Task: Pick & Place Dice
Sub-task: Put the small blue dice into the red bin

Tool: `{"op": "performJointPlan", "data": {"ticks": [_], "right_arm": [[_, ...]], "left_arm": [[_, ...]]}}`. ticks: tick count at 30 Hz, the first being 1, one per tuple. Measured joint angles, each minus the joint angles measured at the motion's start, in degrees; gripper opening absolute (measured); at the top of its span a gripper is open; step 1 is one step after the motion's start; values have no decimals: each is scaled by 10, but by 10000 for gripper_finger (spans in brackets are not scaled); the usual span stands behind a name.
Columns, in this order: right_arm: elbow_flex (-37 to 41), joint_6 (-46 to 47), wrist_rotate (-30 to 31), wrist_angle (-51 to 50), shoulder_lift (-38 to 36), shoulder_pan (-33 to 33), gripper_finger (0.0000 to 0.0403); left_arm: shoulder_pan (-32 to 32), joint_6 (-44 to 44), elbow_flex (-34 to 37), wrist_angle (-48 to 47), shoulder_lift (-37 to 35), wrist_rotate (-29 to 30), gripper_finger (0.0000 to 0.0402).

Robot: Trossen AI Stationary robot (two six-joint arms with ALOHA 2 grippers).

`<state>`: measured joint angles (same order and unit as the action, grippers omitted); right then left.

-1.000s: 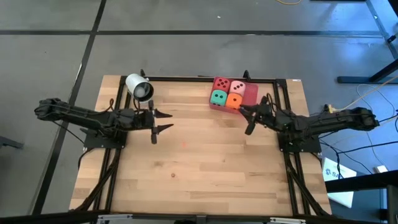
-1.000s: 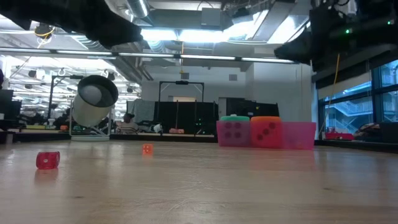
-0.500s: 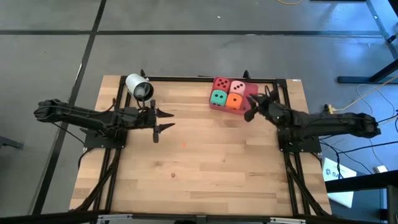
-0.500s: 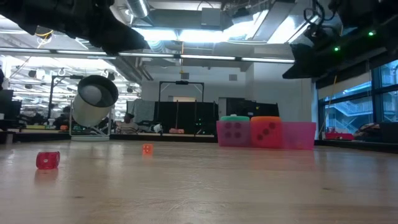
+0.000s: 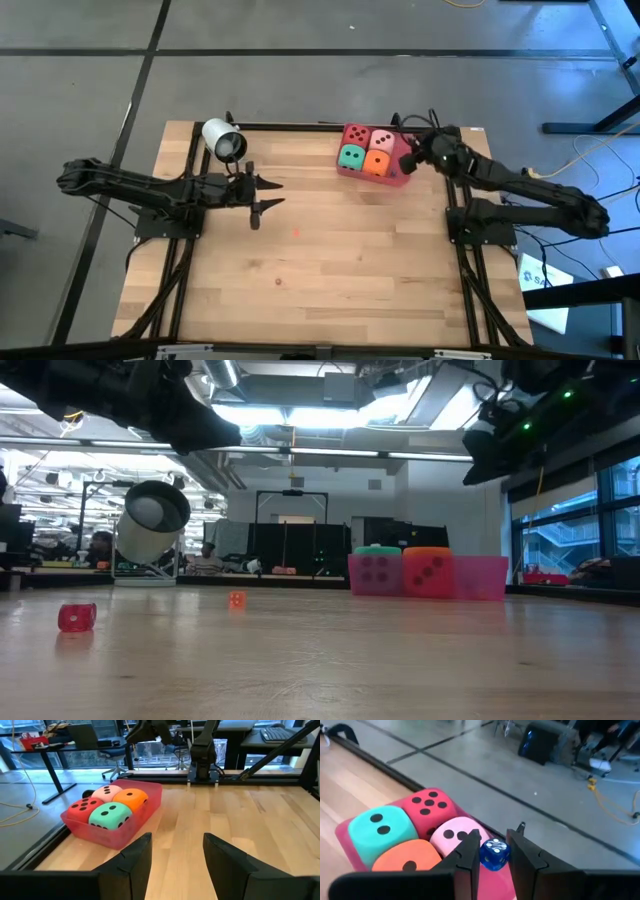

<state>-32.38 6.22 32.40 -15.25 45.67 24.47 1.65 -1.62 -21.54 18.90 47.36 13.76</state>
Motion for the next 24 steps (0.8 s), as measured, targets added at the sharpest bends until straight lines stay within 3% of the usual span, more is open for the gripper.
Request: {"op": "performJointPlan", "data": {"ticks": [6, 16, 24], "right_arm": [[-33, -12, -105, -31, 70, 88, 75], [-120, -68, -216, -73, 216, 173, 75], [-213, -121, -233, -160, 337, 216, 75]], "left_arm": [[0, -1, 0, 8, 6, 0, 169], [0, 2, 0, 8, 6, 1, 170], [0, 4, 0, 7, 5, 1, 171]]}}
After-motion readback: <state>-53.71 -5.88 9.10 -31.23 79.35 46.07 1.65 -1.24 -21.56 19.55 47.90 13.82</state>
